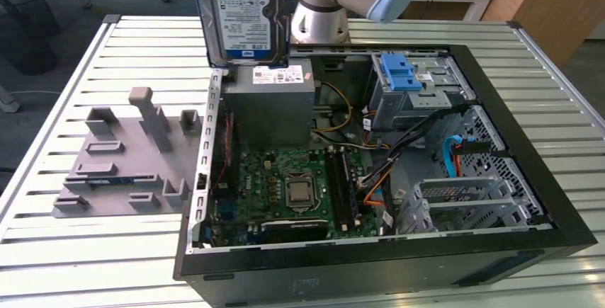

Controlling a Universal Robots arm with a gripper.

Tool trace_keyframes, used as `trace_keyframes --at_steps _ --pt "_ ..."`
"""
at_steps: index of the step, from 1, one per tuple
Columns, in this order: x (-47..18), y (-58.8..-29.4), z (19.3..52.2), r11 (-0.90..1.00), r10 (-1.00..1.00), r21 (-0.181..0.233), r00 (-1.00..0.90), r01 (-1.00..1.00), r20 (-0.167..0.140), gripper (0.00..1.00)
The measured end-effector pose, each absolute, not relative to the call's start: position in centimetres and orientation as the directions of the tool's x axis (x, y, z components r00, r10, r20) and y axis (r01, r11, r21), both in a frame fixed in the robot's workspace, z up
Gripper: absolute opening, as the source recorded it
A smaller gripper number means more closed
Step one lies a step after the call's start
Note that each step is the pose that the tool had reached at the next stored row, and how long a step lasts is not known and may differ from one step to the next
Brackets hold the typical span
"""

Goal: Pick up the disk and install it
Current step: 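Pick up the disk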

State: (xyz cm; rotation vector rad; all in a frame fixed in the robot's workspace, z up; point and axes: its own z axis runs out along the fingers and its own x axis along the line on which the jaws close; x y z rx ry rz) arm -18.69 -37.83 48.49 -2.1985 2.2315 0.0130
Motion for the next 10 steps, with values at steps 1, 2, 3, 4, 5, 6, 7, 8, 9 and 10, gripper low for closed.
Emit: trace_keyframes --at_steps 1,2,3,4,5,6,7,8,9,10 --pt "-18.55 -37.83 48.49 0.015 -1.000 0.000 -0.015 -1.000 -0.012 0.36" --pt "-18.44 -37.82 48.49 0.015 -1.000 0.000 -0.015 -1.000 -0.012 0.36" --pt "-18.38 -37.83 48.49 0.015 -1.000 0.000 -0.015 -1.000 -0.012 0.36" --pt "-18.34 -37.84 48.49 0.015 -1.000 0.000 -0.015 -1.000 -0.012 0.36" --pt "-18.29 -37.87 48.49 0.015 -1.000 0.000 -0.015 -1.000 -0.012 0.36" --pt "-18.24 -37.91 48.48 0.015 -1.000 0.000 -0.015 -1.000 -0.012 0.36" --pt "-18.22 -37.98 48.49 0.015 -1.000 0.000 -0.015 -1.000 -0.012 0.36" --pt "-18.20 -38.06 48.48 0.015 -1.000 0.000 -0.015 -1.000 -0.012 0.36" --pt "-18.19 -38.14 48.48 0.015 -1.000 0.000 -0.015 -1.000 -0.012 0.36" --pt "-18.18 -38.22 48.48 0.015 -1.000 0.000 -0.015 -1.000 -0.012 0.36"
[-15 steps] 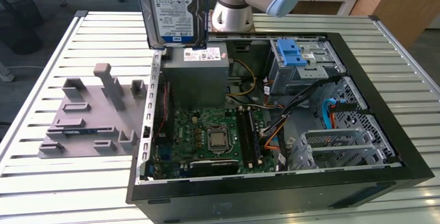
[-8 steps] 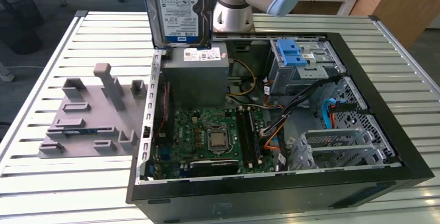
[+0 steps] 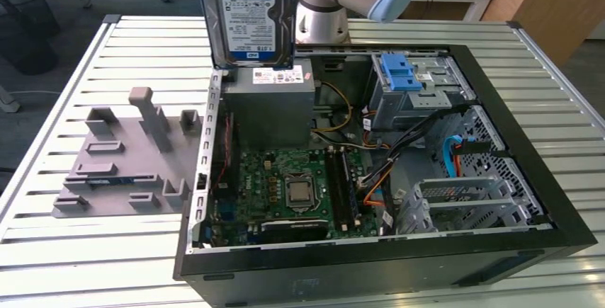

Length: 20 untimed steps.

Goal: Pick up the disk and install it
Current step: 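Pick up the disk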

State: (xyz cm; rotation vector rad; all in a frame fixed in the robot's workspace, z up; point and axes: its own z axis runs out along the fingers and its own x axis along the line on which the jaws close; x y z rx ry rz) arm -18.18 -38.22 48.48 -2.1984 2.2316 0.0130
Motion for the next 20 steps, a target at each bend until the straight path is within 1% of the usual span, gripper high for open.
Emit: trace_keyframes --at_steps 7,14,18,20 --pt "-18.01 -39.13 48.48 0.015 -1.000 0.000 -0.015 -1.000 -0.012 0.36" --pt "-18.00 -39.22 48.48 0.015 -1.000 -0.001 -0.015 -1.000 -0.012 0.36" --pt "-18.00 -39.22 48.49 0.015 -1.000 -0.021 -0.015 -1.000 -0.012 0.36" --pt "-17.99 -39.22 48.46 0.015 -1.000 -0.022 -0.015 -1.000 -0.013 0.36"
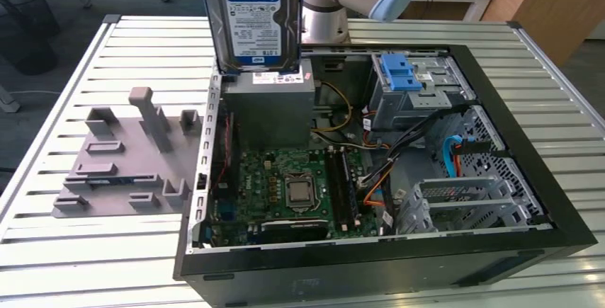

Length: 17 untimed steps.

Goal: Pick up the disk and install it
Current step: 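Pick up the disk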

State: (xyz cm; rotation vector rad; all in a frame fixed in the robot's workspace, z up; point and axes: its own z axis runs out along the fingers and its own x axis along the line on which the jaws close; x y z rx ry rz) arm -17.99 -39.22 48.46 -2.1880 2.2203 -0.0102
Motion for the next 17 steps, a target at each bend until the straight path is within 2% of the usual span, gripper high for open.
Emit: trace_keyframes --at_steps 17 --pt "-16.8 -40.3 48.3 0.018 -1.000 -0.021 -0.018 -1.000 -0.013 0.36"
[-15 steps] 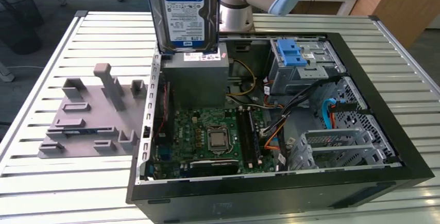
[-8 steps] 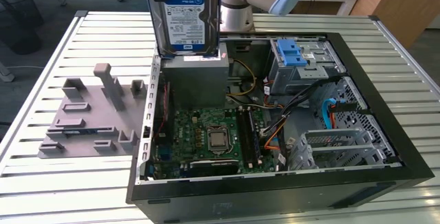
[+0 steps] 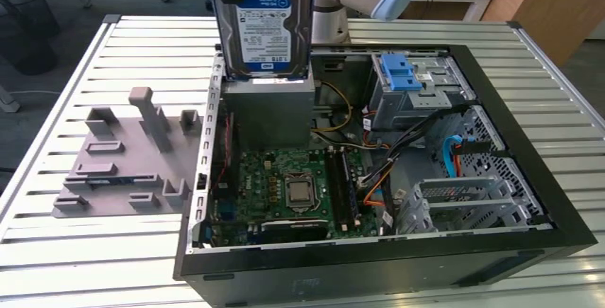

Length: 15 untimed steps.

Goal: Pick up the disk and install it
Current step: 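Pick up the disk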

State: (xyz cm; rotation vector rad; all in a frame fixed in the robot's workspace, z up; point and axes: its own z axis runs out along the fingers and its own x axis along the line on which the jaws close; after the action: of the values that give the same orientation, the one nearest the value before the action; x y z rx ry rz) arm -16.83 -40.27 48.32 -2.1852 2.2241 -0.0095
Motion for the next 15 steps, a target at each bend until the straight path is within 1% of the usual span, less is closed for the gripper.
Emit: trace_keyframes --at_steps 5,15 --pt "-16.8 -41.0 48.2 0.019 -1.000 -0.021 -0.019 -1.000 -0.013 0.36" --pt "-15.2 -41.1 48.2 0.023 -1.000 -0.019 -0.023 -1.000 -0.013 0.36"
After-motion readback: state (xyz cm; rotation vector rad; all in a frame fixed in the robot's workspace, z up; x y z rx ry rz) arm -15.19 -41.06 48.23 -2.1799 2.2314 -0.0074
